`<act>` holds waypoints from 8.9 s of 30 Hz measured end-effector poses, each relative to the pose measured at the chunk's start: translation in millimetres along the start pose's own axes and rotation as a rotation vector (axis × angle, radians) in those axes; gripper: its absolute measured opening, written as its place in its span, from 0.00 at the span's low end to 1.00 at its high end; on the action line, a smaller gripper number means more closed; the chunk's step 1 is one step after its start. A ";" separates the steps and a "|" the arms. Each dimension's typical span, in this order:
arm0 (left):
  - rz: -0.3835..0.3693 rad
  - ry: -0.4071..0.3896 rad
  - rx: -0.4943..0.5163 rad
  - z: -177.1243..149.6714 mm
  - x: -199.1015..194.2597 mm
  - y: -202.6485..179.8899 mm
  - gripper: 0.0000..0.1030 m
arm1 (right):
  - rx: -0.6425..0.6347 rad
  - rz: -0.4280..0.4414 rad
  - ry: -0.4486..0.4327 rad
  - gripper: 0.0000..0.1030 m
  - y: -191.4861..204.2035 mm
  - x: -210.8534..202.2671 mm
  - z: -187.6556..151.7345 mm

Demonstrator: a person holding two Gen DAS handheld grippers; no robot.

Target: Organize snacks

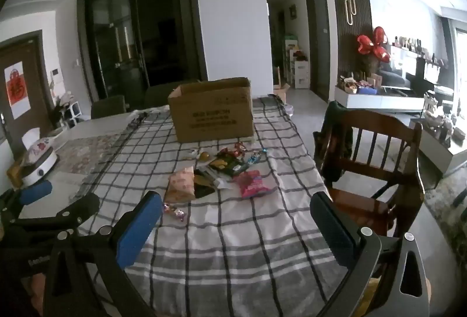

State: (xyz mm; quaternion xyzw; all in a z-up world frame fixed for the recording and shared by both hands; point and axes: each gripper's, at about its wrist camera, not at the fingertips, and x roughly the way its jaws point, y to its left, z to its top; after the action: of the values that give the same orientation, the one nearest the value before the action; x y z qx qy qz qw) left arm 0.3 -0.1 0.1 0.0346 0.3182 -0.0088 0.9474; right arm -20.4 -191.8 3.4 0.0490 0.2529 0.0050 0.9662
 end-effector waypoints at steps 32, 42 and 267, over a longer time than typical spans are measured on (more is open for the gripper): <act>0.007 -0.108 -0.011 8.7 -16.7 2.0 1.00 | 0.007 0.005 0.006 1.00 -1.1 1.8 0.5; 0.003 -0.123 -0.010 10.1 -20.0 1.6 1.00 | 0.007 0.004 0.005 1.00 -1.3 2.0 0.3; -0.203 0.125 0.094 58.4 131.0 -10.5 0.87 | -0.138 0.185 0.151 0.66 15.4 161.1 61.3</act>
State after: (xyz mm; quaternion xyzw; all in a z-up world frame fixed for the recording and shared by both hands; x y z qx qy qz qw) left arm 139.5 -14.1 -33.2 0.0472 0.3779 -0.1175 0.9171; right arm 150.3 -176.6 -20.6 0.0050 0.3183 0.1150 0.9410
